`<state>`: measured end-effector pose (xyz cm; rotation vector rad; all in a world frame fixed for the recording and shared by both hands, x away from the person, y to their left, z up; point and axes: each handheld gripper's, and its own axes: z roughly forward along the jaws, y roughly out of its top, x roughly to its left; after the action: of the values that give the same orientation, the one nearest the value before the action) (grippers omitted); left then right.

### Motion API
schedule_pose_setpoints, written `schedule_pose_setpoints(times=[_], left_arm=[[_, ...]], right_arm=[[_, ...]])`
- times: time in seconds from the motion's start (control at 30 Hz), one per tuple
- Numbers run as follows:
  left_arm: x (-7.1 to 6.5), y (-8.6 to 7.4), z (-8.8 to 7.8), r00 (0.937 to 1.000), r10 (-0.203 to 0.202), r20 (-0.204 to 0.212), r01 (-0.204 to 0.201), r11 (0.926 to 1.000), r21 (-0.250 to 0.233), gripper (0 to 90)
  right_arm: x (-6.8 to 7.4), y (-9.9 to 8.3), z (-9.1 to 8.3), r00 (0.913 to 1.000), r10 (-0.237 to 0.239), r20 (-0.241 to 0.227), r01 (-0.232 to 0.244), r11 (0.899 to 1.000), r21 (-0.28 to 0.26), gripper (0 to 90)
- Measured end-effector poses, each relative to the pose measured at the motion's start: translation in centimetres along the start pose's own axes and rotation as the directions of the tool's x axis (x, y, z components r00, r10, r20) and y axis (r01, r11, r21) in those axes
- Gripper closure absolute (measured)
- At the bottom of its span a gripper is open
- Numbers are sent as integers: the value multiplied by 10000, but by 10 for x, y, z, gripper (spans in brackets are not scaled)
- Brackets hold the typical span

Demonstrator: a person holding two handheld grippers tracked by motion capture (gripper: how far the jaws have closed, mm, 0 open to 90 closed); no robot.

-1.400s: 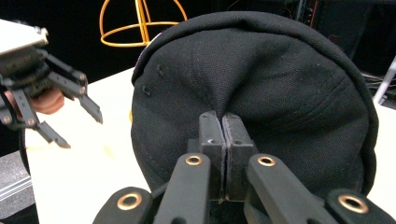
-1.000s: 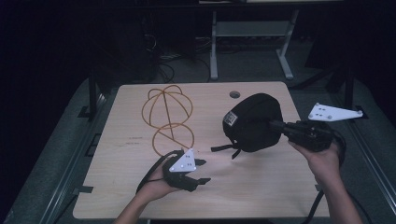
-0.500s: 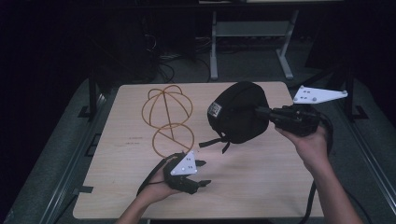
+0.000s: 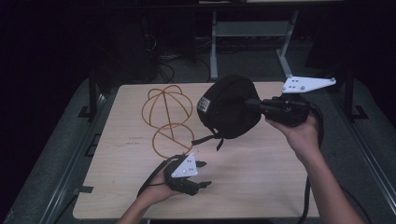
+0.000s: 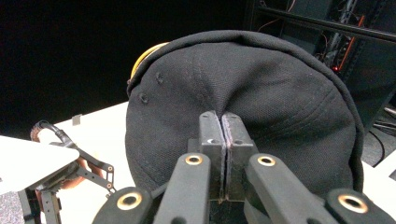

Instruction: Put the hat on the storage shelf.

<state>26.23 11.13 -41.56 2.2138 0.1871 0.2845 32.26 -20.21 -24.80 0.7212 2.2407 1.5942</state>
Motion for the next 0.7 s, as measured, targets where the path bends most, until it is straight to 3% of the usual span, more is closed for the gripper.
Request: schedule_pose_setpoints(times=[0.7], left_arm=[[-4, 1, 4, 9997, 240, 21, -240, 9996, 158, 374]], right_arm=[[14, 41, 26, 9970, -556, -531, 561, 9984, 81, 889]])
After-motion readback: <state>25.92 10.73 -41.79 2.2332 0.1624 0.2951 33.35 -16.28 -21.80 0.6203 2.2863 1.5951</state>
